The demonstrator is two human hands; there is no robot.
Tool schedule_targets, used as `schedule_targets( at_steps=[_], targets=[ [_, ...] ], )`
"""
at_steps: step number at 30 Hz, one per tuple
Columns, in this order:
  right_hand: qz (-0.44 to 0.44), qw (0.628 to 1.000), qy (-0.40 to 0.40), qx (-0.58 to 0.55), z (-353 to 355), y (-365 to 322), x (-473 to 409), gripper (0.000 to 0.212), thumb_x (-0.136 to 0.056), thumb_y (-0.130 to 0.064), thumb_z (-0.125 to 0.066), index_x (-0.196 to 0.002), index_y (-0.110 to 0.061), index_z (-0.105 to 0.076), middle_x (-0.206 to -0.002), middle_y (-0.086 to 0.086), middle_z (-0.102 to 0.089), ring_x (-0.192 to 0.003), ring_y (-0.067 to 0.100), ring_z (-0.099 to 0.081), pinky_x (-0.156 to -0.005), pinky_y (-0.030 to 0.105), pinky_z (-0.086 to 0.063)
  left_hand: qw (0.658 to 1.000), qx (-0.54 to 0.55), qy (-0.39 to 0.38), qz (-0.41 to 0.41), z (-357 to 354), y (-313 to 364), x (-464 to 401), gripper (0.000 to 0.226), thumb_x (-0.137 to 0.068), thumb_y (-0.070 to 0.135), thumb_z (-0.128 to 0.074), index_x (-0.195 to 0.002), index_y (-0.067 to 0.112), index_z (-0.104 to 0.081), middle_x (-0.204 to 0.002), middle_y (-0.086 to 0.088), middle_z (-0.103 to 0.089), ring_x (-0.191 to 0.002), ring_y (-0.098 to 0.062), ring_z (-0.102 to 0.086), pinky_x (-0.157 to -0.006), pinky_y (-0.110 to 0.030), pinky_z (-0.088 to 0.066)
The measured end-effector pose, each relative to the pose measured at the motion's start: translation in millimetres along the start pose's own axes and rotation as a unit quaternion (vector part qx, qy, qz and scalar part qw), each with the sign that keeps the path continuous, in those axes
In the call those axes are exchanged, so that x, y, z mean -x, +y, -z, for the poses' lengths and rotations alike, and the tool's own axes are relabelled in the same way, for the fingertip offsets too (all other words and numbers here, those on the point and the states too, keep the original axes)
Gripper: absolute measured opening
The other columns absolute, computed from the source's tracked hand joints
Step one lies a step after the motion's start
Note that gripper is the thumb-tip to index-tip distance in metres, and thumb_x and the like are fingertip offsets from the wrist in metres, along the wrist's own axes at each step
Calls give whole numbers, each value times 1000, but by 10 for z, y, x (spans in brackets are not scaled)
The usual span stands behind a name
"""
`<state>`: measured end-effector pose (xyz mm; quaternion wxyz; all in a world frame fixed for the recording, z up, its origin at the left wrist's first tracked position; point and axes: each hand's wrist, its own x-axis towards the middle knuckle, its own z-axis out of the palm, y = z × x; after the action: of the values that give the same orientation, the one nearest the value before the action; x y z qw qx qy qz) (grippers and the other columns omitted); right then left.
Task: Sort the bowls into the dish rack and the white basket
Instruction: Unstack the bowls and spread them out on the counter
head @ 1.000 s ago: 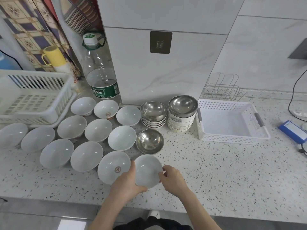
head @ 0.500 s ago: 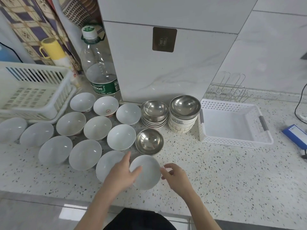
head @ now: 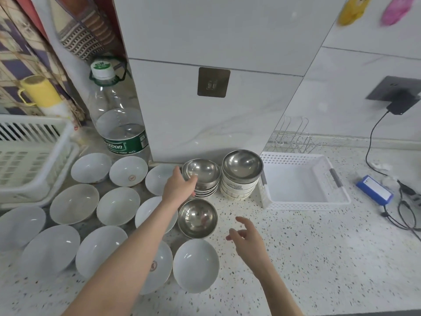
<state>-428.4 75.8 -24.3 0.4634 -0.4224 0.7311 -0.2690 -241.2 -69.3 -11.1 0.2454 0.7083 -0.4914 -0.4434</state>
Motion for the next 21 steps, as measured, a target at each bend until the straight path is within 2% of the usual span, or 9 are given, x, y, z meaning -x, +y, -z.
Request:
schedule_targets(
  at_steps=[3, 5, 9, 11, 14, 16, 18, 19, 21],
  targets=[
    [-3, 1000, 14, -14, -8, -55, -33, 44, -92, -29, -56, -132, -35, -40, -90, -8, -72, -42, 1, -48, -52, 21, -47, 997, 78, -29, 4, -27, 9, -51, 34, -89, 30, -55, -120, 21, -47, -81, 2, -72, -64, -14, -74, -52, -26, -46],
    [-1, 1000, 19, -16, -16, -94, -55, 43, -92, -29, -56, -129, -39, -39, -91, -9, -72, -43, 0, -48, -51, 20, -48, 992, 122, -39, 5, 0, 30, -33, 26, -90, 25, -56, -113, 29, -47, -92, -1, -70, -55, -10, -71, -42, -21, -39],
    [0, 1000, 15, 0, -63, -250, -145, 29, -92, -26, -56, -120, -30, -55, -82, -9, -74, -49, 0, -51, -53, 18, -47, 973, 222, -52, 24, 171, 6, 77, 24, -92, 17, -54, -112, 29, -48, -76, -14, -73, -35, -5, -49, -33, -18, -26],
    [-6, 1000, 15, -4, -154, -397, -238, 24, -91, -25, -56, -114, -22, -64, -78, -7, -74, -57, 3, -55, -56, 22, -47, 960, 275, -45, 22, 309, -68, 160, 27, -92, 13, -53, -115, 26, -51, -74, -15, -72, -38, -5, -53, -33, -16, -24],
    [-50, 996, 29, -65, -280, -620, -417, 20, -90, -31, -59, -106, -20, -64, -84, -1, -75, -68, 10, -57, -57, 24, -41, 946, 323, -9, 26, 493, -185, 330, 30, -92, 9, -51, -119, 21, -53, -71, -17, -70, -35, -5, -50, -31, -15, -22],
    [-79, 993, 31, -83, -392, -752, -566, 12, -91, -33, -58, -89, -21, -59, -82, 3, -75, -61, 11, -52, -53, 23, -35, 939, 343, 20, 30, 619, -313, 423, 30, -93, 7, -50, -121, 16, -54, -73, -20, -69, -33, -4, -47, -31, -13, -21],
    [-98, 990, 25, -96, -484, -832, -721, 24, -92, -31, -55, -76, -14, -52, -73, 5, -75, -46, 11, -41, -44, 24, -31, 932, 356, 43, 42, 691, -446, 515, 30, -94, 6, -48, -123, 14, -54, -76, -21, -68, -33, -3, -47, -31, -13, -22],
    [-110, 988, 26, -106, -523, -874, -785, 27, -93, -30, -54, -75, -10, -52, -72, 7, -74, -42, 12, -37, -41, 24, -31, 930, 361, 47, 52, 707, -510, 561, 28, -96, 8, -48, -123, 13, -53, -76, -21, -68, -32, -2, -45, -30, -13, -22],
    [-132, 984, 38, -117, -591, -936, -894, 27, -94, -30, -52, -81, -7, -55, -74, 10, -72, -44, 14, -43, -45, 27, -36, 924, 373, 47, 75, 715, -614, 643, 25, -98, 15, -51, -124, 12, -52, -77, -21, -68, -31, -1, -45, -30, -12, -24]
  ],
)
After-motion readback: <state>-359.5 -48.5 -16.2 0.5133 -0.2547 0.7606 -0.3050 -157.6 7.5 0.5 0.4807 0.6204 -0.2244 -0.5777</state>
